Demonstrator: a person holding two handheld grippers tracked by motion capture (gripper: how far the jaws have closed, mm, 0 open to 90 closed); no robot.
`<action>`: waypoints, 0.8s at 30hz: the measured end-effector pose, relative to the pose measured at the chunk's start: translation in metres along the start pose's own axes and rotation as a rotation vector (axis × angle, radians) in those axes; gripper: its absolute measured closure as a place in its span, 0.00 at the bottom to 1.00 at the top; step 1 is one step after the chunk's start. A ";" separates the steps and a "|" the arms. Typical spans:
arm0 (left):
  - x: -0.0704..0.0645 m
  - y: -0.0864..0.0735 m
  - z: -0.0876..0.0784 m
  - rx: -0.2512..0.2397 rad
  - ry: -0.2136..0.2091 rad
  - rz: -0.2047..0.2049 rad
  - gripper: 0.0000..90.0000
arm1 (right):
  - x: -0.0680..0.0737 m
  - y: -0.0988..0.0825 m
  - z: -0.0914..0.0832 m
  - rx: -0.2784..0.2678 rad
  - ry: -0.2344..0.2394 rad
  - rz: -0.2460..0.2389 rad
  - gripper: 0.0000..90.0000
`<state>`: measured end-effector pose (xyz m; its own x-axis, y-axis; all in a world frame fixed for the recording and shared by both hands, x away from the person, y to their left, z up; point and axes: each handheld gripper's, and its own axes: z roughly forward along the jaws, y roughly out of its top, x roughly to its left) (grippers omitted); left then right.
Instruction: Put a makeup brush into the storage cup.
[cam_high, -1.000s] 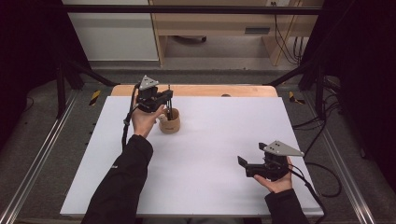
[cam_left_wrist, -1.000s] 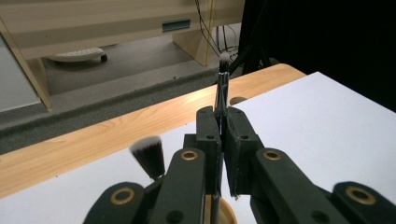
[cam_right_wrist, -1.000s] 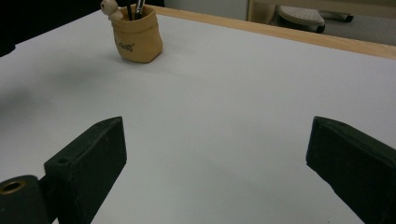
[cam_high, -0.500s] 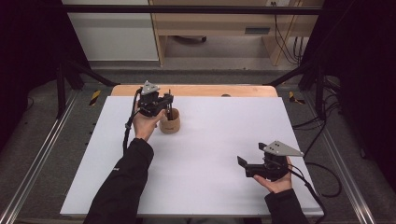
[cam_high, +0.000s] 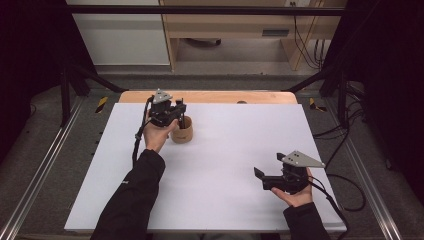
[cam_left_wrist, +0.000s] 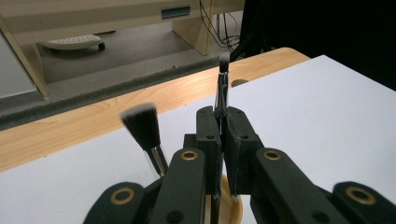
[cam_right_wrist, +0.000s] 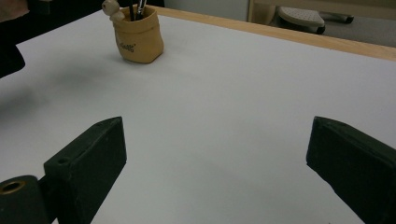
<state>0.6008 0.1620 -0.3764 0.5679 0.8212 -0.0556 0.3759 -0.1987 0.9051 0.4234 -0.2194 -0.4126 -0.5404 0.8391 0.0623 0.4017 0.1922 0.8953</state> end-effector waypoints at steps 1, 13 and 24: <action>0.000 -0.001 0.001 0.004 0.001 0.000 0.95 | 0.000 0.000 0.000 0.000 -0.001 0.000 0.06; -0.003 -0.010 0.004 0.018 0.003 0.008 0.94 | 0.001 0.000 0.000 0.000 0.000 0.000 0.06; -0.006 -0.020 0.006 0.053 0.019 0.041 0.94 | 0.002 0.001 0.001 -0.002 0.000 -0.003 0.06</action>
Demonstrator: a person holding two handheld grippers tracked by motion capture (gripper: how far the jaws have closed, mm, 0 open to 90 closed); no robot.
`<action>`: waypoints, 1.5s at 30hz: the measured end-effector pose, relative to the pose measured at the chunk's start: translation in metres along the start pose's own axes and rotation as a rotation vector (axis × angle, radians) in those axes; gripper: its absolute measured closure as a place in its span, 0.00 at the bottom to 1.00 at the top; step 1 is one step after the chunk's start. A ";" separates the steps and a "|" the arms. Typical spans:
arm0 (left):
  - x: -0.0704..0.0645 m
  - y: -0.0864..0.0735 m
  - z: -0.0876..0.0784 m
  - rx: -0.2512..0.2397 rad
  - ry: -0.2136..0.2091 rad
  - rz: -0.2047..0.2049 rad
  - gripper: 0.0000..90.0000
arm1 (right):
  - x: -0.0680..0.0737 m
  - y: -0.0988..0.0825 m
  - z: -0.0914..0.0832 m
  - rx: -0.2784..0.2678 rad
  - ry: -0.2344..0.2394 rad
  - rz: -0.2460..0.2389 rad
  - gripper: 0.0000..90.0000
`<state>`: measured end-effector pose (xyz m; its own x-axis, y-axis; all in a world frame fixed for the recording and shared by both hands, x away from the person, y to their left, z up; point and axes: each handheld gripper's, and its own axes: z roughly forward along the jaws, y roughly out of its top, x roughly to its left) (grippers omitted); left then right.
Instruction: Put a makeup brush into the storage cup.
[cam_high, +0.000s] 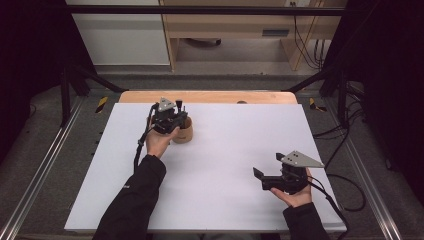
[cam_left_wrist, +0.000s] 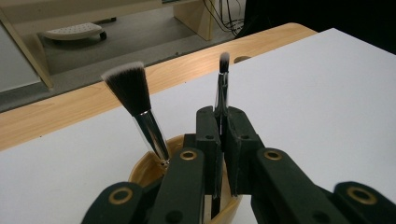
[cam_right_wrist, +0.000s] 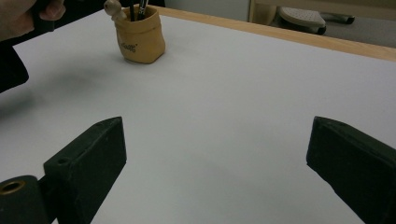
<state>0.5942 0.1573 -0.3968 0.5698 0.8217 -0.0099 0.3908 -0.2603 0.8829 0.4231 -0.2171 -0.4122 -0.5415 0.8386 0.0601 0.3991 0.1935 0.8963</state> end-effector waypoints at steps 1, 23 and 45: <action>0.000 0.000 0.000 -0.002 0.000 -0.004 0.94 | 0.000 0.000 0.000 0.000 0.001 0.000 0.06; -0.007 -0.008 -0.032 -0.032 -0.055 -0.001 0.76 | 0.000 0.002 -0.002 -0.010 -0.002 0.005 0.06; -0.029 -0.030 -0.095 -0.072 -0.160 0.048 0.42 | -0.002 0.004 -0.006 -0.027 -0.002 0.007 0.05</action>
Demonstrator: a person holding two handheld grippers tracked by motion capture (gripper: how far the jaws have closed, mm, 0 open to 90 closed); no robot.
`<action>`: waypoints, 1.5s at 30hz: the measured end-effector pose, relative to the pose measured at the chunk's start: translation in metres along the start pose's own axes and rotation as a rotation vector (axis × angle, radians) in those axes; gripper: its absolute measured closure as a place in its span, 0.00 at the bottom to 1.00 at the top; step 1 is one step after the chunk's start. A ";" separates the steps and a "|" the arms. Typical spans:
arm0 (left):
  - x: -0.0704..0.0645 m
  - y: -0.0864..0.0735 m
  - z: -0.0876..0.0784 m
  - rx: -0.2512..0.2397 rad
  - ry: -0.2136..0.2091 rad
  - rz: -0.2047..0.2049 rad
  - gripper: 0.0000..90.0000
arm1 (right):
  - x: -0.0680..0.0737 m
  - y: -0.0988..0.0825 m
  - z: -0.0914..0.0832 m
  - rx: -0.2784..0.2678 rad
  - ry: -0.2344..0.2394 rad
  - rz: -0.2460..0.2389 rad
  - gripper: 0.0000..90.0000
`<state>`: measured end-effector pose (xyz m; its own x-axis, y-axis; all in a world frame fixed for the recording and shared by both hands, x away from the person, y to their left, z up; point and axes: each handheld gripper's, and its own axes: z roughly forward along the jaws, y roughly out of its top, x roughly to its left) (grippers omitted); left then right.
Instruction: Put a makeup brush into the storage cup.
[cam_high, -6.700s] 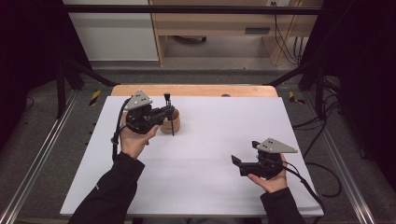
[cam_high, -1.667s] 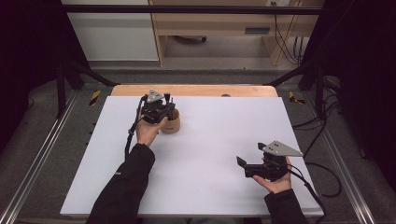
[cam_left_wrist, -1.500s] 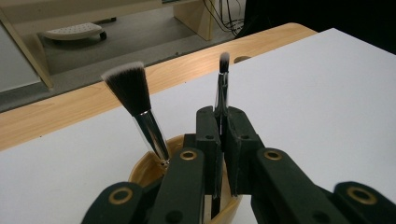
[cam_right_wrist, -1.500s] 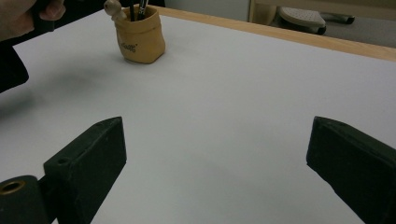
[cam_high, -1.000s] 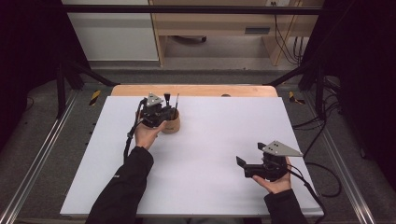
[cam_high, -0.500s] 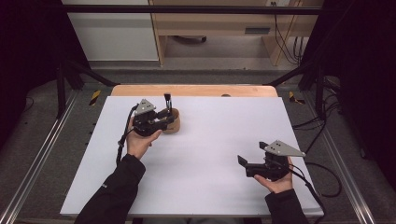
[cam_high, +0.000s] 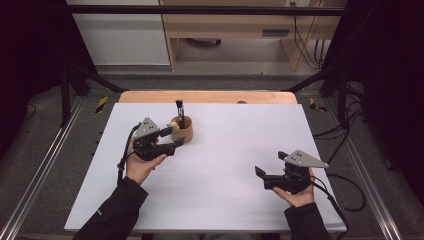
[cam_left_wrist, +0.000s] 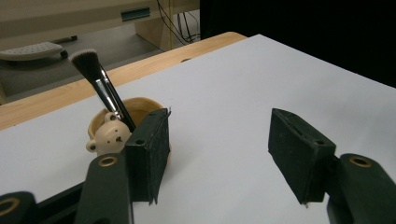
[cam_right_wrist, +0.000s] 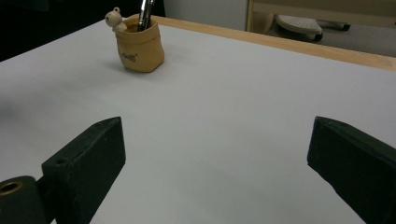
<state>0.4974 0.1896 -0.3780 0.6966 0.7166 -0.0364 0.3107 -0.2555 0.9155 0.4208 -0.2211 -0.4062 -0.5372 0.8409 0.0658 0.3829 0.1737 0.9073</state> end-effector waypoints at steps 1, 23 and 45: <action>-0.001 -0.001 -0.002 -0.002 0.001 0.004 0.41 | 0.000 0.000 0.000 -0.002 0.000 0.001 0.05; -0.012 -0.031 -0.046 -0.025 -0.002 -0.008 0.17 | -0.001 0.001 -0.003 -0.008 0.003 0.001 0.05; 0.005 -0.072 -0.084 -0.051 0.088 -0.059 0.08 | -0.005 -0.010 -0.008 0.008 0.012 0.007 0.05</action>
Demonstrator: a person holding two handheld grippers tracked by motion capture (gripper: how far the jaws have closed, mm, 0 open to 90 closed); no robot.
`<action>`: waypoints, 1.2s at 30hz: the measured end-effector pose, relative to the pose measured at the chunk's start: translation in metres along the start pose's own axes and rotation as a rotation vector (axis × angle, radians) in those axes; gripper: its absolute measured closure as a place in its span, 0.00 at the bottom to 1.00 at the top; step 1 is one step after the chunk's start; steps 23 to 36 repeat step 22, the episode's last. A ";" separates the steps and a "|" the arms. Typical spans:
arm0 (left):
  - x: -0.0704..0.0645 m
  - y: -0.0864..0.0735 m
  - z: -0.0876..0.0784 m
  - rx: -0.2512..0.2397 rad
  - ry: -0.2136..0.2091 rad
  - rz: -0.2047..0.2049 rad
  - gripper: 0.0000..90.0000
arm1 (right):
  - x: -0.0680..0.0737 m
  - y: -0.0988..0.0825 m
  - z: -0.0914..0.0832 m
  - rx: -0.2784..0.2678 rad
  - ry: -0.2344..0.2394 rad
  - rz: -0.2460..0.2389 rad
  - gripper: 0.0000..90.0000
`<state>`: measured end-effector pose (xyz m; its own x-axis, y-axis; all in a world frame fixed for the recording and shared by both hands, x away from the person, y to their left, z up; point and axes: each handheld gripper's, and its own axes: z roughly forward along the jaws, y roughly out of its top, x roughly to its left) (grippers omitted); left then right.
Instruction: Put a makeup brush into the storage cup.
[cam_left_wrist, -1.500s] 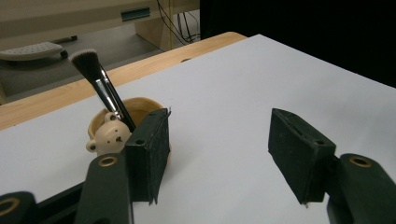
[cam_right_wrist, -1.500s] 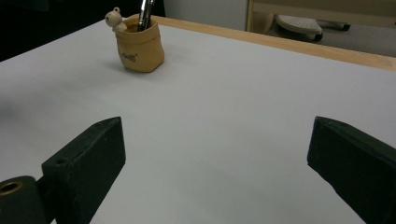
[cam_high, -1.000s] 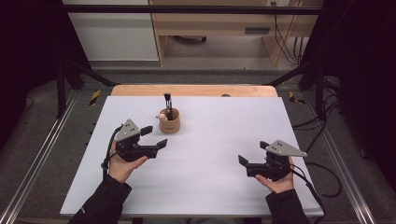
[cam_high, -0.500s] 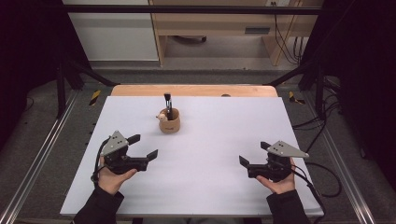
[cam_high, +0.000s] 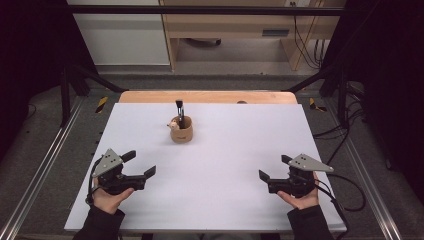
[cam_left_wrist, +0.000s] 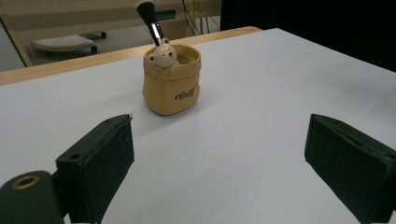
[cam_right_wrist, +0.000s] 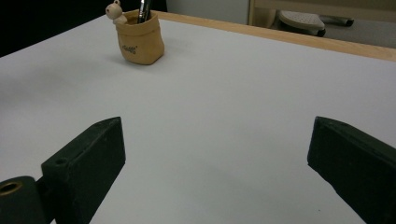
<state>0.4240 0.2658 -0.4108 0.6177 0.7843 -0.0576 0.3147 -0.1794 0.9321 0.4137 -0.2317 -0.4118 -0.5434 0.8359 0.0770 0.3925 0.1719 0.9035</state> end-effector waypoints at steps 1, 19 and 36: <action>0.001 -0.001 -0.001 0.001 0.003 0.000 0.08 | -0.001 -0.001 0.000 0.001 -0.003 -0.002 0.05; 0.010 -0.015 -0.007 0.013 0.015 -0.032 0.09 | -0.006 -0.006 -0.004 -0.003 -0.017 0.025 0.05; 0.010 -0.015 -0.006 0.026 0.015 -0.019 0.09 | -0.006 -0.007 -0.004 -0.004 -0.019 0.022 0.05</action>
